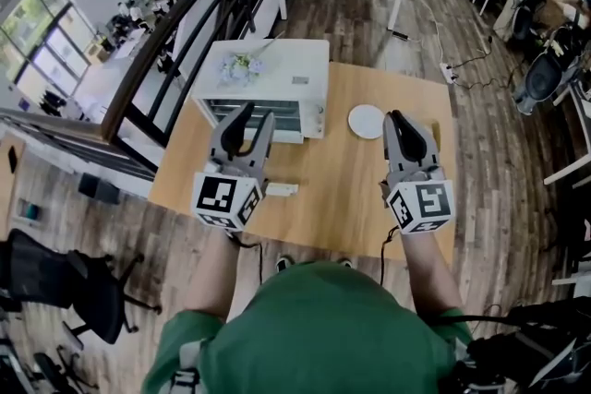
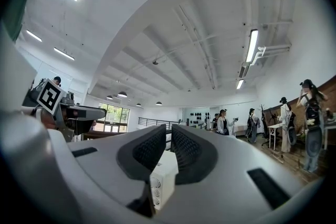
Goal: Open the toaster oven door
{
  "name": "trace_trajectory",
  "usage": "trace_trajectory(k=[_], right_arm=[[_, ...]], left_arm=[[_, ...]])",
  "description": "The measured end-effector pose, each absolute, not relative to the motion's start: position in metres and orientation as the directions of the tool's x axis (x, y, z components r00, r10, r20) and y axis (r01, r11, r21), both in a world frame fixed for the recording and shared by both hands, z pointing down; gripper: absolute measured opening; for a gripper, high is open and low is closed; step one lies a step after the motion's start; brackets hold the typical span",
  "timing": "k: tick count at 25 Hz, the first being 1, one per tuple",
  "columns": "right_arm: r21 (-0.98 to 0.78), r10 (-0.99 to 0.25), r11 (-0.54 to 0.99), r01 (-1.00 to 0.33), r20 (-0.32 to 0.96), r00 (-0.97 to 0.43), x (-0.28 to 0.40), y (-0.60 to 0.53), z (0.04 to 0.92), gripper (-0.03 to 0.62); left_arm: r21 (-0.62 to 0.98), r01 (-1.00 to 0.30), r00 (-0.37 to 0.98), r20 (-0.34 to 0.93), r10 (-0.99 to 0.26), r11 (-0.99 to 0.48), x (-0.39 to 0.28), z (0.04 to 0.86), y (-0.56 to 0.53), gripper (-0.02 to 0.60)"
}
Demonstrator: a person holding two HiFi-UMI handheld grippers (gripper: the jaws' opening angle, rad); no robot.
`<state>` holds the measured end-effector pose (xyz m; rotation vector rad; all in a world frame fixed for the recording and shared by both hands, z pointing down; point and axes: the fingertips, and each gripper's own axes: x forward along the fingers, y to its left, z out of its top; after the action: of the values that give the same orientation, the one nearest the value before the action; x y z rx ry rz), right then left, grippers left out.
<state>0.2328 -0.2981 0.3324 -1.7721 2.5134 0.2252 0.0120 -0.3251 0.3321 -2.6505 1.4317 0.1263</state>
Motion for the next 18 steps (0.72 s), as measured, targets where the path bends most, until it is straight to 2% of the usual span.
trace_trajectory(k=[18], right_arm=[[0.113, -0.933, 0.322, -0.94, -0.13, -0.335, 0.206, -0.294, 0.33, 0.051]], left_arm=[[-0.073, -0.828, 0.56, -0.122, -0.819, -0.556, -0.011, 0.339, -0.328, 0.129]])
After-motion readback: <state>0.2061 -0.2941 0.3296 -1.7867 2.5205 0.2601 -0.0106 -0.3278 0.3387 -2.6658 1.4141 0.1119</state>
